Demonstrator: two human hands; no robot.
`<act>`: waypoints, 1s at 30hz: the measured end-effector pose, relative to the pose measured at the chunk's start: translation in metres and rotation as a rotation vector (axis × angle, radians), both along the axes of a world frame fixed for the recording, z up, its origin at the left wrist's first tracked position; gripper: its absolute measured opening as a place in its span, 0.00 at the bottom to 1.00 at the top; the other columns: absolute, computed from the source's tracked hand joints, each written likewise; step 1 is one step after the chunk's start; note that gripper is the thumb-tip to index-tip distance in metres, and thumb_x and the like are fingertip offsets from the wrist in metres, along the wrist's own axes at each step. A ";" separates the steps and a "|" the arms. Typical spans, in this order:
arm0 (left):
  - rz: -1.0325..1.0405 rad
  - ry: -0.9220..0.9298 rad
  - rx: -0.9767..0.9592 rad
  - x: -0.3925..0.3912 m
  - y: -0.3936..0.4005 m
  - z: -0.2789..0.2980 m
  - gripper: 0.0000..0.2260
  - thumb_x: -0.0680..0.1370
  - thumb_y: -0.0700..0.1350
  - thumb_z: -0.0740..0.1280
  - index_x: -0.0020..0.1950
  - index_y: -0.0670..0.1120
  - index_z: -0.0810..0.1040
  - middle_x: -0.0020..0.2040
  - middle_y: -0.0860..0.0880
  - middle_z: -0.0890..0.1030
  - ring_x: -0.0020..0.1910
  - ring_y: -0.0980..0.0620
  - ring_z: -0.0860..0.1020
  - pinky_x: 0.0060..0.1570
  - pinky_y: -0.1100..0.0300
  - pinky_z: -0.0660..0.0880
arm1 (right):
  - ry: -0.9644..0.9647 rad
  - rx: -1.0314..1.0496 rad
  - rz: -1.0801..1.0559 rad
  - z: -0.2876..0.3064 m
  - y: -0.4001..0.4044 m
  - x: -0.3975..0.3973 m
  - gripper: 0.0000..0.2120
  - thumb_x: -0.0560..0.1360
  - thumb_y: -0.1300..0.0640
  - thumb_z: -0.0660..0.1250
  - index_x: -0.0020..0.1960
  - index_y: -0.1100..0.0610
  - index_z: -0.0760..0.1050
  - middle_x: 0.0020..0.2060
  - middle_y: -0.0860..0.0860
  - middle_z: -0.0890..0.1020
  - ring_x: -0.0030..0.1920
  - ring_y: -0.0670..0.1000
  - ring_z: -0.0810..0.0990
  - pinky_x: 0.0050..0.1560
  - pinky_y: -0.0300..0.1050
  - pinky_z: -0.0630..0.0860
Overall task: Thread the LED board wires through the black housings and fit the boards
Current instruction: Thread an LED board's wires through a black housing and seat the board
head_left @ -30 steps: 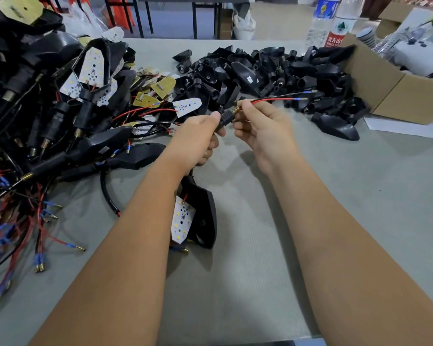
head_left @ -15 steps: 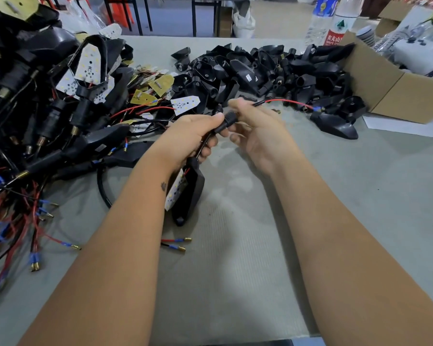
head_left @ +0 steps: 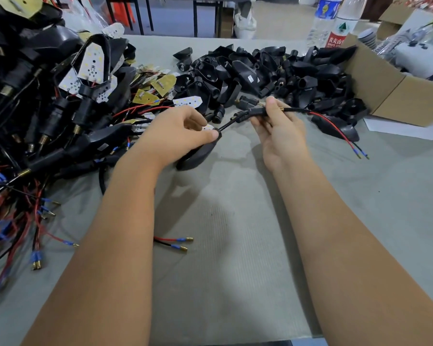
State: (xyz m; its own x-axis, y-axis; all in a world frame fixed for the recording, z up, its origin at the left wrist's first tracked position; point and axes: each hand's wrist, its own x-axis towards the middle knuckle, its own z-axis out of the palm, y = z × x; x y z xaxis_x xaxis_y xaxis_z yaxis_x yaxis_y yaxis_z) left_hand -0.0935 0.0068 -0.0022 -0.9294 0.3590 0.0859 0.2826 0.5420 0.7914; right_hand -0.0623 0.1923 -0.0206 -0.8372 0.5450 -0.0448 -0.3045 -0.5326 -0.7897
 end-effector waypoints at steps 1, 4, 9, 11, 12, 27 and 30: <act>0.023 0.052 0.002 0.001 0.002 0.000 0.10 0.72 0.54 0.75 0.49 0.53 0.80 0.45 0.59 0.81 0.44 0.64 0.77 0.41 0.68 0.69 | 0.007 -0.043 0.002 0.000 0.001 0.000 0.03 0.78 0.62 0.67 0.47 0.61 0.75 0.44 0.56 0.81 0.44 0.51 0.81 0.44 0.40 0.81; 0.103 0.140 -0.016 0.002 0.007 -0.001 0.11 0.70 0.56 0.76 0.45 0.51 0.81 0.42 0.56 0.80 0.42 0.58 0.76 0.40 0.63 0.70 | 0.028 -0.162 0.091 0.003 0.004 0.001 0.03 0.77 0.64 0.68 0.47 0.64 0.76 0.45 0.59 0.82 0.46 0.53 0.82 0.44 0.40 0.81; 0.096 0.162 0.116 0.003 0.018 -0.007 0.11 0.68 0.52 0.79 0.42 0.55 0.78 0.38 0.57 0.80 0.37 0.61 0.77 0.37 0.67 0.70 | -0.047 0.186 0.285 -0.001 -0.011 0.003 0.09 0.76 0.66 0.68 0.55 0.59 0.76 0.42 0.54 0.80 0.42 0.48 0.82 0.47 0.39 0.80; 0.066 0.183 0.193 0.004 0.021 -0.009 0.15 0.66 0.50 0.80 0.45 0.54 0.76 0.45 0.55 0.81 0.43 0.59 0.79 0.43 0.67 0.74 | -0.100 0.387 0.296 -0.001 -0.015 0.004 0.16 0.74 0.66 0.70 0.60 0.56 0.74 0.44 0.56 0.79 0.44 0.50 0.81 0.53 0.45 0.79; 0.057 0.214 0.212 0.004 0.022 -0.010 0.16 0.66 0.49 0.80 0.47 0.53 0.76 0.48 0.53 0.80 0.46 0.56 0.79 0.46 0.64 0.75 | -0.120 0.439 0.299 0.000 -0.017 0.005 0.18 0.74 0.66 0.70 0.61 0.56 0.73 0.44 0.56 0.79 0.45 0.52 0.81 0.55 0.48 0.79; 0.146 0.462 0.073 -0.001 0.028 -0.016 0.09 0.80 0.45 0.66 0.47 0.40 0.81 0.54 0.45 0.78 0.51 0.54 0.74 0.49 0.67 0.65 | -0.015 0.328 0.247 0.003 -0.014 0.007 0.15 0.77 0.71 0.64 0.62 0.62 0.73 0.42 0.58 0.82 0.48 0.56 0.82 0.58 0.54 0.79; 0.188 0.455 0.136 0.000 0.030 -0.014 0.13 0.82 0.45 0.63 0.44 0.38 0.81 0.62 0.45 0.75 0.55 0.60 0.69 0.52 0.71 0.61 | 0.019 0.332 0.254 0.003 -0.014 0.006 0.14 0.76 0.71 0.64 0.61 0.62 0.74 0.43 0.58 0.81 0.49 0.56 0.81 0.60 0.54 0.78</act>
